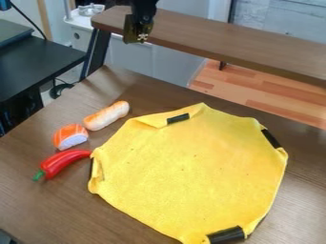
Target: Place the red pepper on the cloth
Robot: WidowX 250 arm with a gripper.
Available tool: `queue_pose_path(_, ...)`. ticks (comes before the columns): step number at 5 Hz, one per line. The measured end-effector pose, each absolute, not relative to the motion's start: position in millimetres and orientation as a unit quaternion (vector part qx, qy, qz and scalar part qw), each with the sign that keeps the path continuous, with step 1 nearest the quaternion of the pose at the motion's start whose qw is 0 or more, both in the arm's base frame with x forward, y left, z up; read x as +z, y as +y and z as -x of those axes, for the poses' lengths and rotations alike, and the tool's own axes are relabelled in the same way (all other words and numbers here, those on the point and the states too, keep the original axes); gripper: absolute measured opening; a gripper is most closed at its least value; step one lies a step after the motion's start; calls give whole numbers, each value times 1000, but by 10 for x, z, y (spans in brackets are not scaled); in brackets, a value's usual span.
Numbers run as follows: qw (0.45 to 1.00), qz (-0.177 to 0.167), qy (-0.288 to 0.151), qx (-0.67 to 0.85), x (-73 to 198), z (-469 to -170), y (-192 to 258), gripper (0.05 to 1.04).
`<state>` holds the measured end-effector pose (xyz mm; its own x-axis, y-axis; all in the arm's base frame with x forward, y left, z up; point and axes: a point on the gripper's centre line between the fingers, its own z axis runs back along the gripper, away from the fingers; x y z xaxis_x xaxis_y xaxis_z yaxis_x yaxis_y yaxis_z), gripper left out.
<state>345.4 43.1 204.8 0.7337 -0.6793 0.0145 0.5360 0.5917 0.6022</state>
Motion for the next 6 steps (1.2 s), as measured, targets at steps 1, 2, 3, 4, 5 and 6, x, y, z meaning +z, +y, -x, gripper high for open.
queue_pose_path(1,886,-283,-111,-350,1930,-3458,411,1001)
queue_pose_path(2,915,-226,-96,-320,1599,-3349,773,1001)
queue_pose_path(3,925,-170,-135,-311,1444,-3334,942,1001)
queue_pose_path(4,932,-151,-163,-285,1245,-3332,1199,1001)
queue_pose_path(5,933,-146,-177,-277,1122,-3386,1255,1001)
queue_pose_path(6,939,-144,-154,-272,932,-3330,1442,1001)
